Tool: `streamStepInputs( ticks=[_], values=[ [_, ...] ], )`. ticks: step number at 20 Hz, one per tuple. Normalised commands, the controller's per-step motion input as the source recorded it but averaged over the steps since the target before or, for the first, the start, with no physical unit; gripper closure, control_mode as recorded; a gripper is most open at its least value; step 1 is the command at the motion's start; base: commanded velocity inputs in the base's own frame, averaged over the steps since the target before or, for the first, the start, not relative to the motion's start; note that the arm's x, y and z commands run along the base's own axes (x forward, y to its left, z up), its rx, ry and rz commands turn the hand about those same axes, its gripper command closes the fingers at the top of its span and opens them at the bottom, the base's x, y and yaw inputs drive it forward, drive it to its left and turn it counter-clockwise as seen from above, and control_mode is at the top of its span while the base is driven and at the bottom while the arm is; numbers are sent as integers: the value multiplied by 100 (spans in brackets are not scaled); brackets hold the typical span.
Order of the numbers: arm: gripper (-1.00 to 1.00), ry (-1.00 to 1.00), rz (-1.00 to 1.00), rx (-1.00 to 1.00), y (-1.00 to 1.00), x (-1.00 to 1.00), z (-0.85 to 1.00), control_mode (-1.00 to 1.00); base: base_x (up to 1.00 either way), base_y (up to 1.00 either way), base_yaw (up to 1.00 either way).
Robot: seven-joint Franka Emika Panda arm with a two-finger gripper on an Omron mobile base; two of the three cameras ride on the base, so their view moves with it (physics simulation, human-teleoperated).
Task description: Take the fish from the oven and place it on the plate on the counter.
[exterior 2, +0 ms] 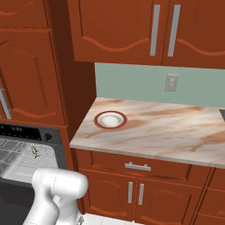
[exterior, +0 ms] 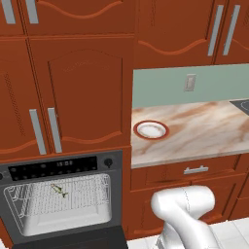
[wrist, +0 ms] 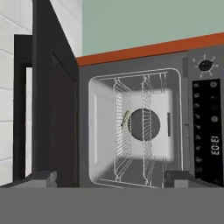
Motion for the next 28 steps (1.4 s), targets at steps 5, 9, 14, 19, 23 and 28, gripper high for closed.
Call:
streamStepInputs(
  ticks=[5,9,14,19,23,28],
  values=[
    [-100,0,-1,0,-16,-36,97,-100,0,0,0],
    [-100,1,-2,0,-14,-1,84,-100,0,0,0],
    [-100,0,0,0,-17,2,61,-100,0,0,0],
    [-100,3,0,-4,-16,53,50,-100,0,0,0],
    [-100,8,0,-9,-27,78,38,-100,0,0,0],
    [-100,11,0,-11,-28,80,20,-100,0,0,0]
  ],
)
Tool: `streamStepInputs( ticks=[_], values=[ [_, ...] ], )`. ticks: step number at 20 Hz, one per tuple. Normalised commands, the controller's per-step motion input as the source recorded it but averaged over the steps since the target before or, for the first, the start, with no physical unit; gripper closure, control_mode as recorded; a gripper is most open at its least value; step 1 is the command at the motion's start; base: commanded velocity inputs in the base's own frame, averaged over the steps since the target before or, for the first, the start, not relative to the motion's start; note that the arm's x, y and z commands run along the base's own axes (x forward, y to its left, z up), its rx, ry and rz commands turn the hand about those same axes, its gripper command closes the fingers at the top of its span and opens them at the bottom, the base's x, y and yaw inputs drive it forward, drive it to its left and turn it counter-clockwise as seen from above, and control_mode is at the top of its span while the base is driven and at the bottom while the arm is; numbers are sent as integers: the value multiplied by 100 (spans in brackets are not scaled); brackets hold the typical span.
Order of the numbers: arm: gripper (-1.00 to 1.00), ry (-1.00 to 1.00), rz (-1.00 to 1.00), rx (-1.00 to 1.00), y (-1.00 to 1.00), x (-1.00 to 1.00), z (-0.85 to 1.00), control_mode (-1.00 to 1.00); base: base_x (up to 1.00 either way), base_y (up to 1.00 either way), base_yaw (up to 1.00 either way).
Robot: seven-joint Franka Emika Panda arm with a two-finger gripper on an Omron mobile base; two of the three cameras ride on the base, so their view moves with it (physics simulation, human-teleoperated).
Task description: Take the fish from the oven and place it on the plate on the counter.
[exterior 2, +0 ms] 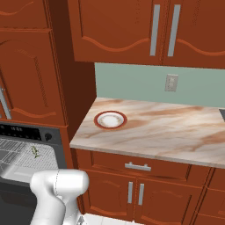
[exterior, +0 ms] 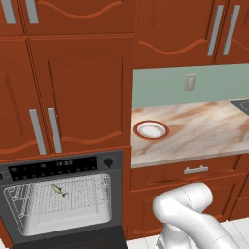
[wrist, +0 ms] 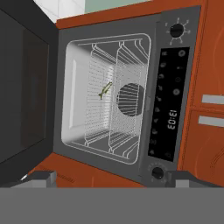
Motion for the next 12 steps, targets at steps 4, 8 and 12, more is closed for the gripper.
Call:
streamStepInputs(
  ticks=[4,8,12],
  values=[
    [-100,9,0,-11,-23,99,1,-100,0,0,0],
    [-100,1,2,-1,-31,90,-2,-100,0,0,0],
    [-100,0,11,0,-46,76,-11,-100,0,0,0]
  ],
)
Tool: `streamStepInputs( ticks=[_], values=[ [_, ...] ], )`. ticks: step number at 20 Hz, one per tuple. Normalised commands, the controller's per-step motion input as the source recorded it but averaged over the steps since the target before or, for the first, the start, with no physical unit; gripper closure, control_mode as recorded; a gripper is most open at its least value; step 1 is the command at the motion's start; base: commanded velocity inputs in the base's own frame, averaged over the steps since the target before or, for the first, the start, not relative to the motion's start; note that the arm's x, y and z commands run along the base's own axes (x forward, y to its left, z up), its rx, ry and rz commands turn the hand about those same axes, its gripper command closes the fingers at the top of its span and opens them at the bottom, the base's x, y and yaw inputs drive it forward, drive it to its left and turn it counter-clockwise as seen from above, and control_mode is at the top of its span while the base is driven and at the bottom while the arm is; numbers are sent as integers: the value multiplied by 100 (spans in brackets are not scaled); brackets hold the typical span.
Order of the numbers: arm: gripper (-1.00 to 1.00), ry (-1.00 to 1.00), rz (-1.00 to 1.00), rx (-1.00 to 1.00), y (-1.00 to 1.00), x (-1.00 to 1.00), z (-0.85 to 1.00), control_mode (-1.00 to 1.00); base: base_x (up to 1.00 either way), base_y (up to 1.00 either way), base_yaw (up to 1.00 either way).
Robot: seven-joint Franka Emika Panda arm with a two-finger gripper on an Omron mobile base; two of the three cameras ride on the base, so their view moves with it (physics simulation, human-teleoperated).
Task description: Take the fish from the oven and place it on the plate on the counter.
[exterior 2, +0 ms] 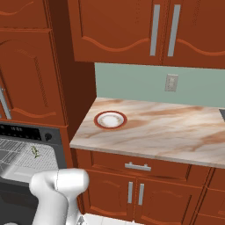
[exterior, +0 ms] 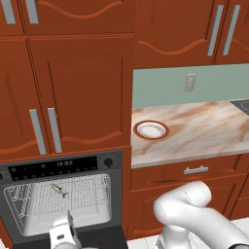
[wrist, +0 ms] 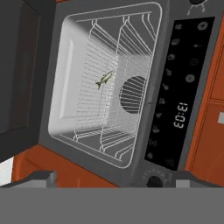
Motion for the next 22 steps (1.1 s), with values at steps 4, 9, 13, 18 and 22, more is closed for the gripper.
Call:
streamStepInputs(
  ticks=[4,9,13,18,22],
  values=[
    [-100,0,18,0,-40,49,-26,-100,0,0,0],
    [-100,0,21,-2,-13,22,-31,-100,0,0,0],
    [-100,0,18,-3,-2,6,-17,-100,0,0,0],
    [-100,-8,16,0,0,8,-26,-100,0,0,0],
    [-100,-7,14,0,0,19,-43,-100,0,0,0]
  ],
)
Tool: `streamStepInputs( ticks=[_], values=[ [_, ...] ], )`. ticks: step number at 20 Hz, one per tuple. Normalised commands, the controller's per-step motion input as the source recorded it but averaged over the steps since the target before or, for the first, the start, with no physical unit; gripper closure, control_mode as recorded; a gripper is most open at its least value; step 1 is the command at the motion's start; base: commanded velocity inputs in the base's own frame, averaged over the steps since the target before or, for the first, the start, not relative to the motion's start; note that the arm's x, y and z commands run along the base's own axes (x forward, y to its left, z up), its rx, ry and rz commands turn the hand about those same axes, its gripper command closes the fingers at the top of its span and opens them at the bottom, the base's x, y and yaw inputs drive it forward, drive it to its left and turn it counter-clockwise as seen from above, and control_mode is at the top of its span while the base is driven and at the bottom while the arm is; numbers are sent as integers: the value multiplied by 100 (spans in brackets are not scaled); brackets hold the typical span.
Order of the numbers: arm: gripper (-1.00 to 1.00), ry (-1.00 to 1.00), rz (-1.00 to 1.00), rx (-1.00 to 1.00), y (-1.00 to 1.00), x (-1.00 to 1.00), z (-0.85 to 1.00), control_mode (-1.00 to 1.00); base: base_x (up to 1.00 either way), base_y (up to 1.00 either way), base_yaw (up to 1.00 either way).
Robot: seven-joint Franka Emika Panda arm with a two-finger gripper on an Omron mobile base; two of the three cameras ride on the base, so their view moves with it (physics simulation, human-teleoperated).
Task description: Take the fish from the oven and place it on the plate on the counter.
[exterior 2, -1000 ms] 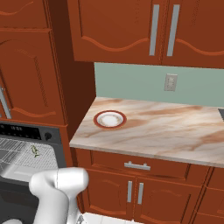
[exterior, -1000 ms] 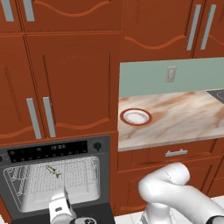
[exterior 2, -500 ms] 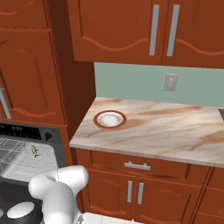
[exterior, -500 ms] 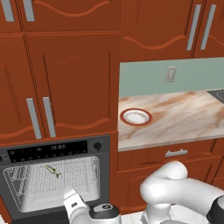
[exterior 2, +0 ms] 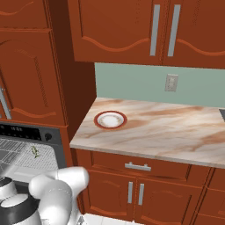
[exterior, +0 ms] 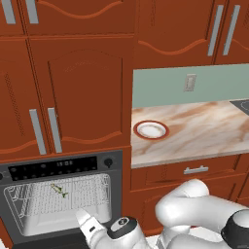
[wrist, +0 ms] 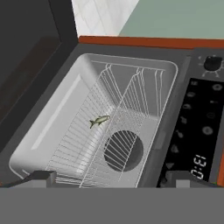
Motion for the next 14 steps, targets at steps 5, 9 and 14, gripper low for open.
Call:
streamStepInputs(
  ticks=[5,9,14],
  values=[
    [-100,0,10,-1,8,14,-33,-100,0,0,0],
    [-100,0,1,-5,18,13,-14,-100,0,0,0],
    [-100,0,-1,-8,35,10,-1,-100,0,0,0]
  ],
)
